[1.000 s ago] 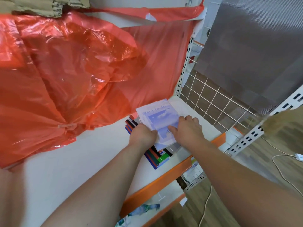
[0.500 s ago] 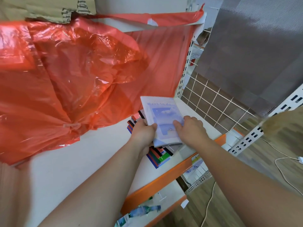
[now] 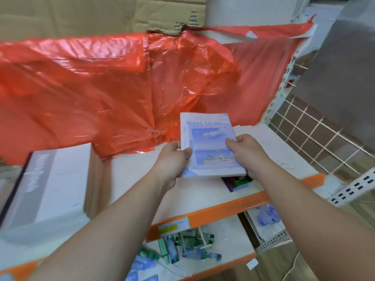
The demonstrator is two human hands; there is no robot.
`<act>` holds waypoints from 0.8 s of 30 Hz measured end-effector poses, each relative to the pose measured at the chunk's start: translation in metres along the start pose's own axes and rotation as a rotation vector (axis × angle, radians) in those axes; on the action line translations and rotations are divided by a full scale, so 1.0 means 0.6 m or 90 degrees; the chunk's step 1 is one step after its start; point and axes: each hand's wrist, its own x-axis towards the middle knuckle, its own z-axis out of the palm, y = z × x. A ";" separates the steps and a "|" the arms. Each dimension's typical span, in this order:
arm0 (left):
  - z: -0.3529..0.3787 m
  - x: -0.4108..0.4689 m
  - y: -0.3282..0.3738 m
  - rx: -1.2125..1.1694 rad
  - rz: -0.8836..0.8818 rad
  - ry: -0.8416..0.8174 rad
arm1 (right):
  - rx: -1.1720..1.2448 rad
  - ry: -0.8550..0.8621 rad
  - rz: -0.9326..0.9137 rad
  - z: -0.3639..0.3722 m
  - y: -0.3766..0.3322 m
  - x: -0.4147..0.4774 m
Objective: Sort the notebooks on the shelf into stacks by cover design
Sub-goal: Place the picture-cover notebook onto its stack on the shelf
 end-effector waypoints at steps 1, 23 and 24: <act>-0.018 -0.013 0.000 0.010 0.011 0.018 | 0.008 -0.013 -0.004 0.018 -0.006 -0.010; -0.714 -0.275 -0.118 0.000 0.094 0.374 | -0.014 -0.171 -0.188 0.631 -0.306 -0.326; -0.743 -0.280 -0.132 0.000 0.083 0.380 | -0.028 -0.178 -0.188 0.658 -0.311 -0.340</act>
